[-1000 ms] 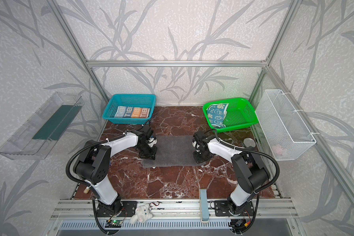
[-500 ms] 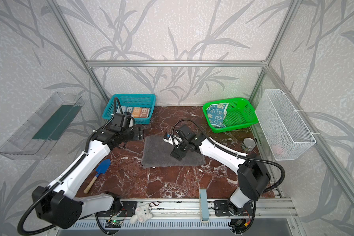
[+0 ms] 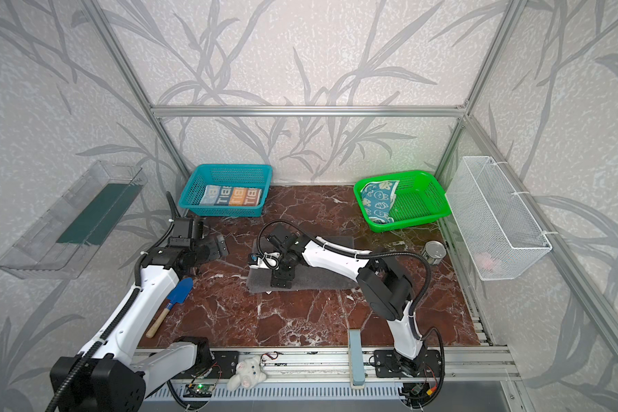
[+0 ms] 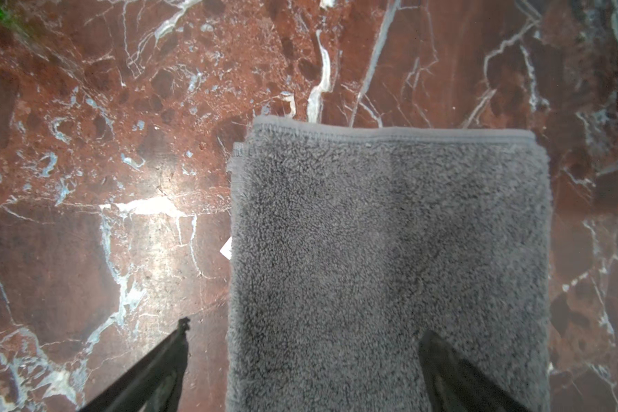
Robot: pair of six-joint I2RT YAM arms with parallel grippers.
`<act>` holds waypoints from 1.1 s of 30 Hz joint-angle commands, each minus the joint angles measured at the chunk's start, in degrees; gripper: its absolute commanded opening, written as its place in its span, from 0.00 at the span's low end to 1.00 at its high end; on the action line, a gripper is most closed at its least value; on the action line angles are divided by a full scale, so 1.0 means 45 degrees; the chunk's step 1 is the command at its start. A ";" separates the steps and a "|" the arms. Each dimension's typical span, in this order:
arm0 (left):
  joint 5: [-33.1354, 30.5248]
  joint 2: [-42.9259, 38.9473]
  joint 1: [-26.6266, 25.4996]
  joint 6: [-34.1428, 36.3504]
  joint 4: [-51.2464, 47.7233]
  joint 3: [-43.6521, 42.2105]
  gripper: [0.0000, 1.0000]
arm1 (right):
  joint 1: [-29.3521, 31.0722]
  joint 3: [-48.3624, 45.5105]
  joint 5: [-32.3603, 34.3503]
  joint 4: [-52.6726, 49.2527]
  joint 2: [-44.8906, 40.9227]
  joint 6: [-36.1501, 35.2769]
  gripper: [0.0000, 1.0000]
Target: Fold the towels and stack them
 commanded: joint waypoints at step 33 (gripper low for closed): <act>0.3063 0.1304 0.1639 0.0225 -0.0301 -0.0050 0.99 | 0.0638 -0.0409 0.4248 0.0170 0.2982 -0.1123 0.37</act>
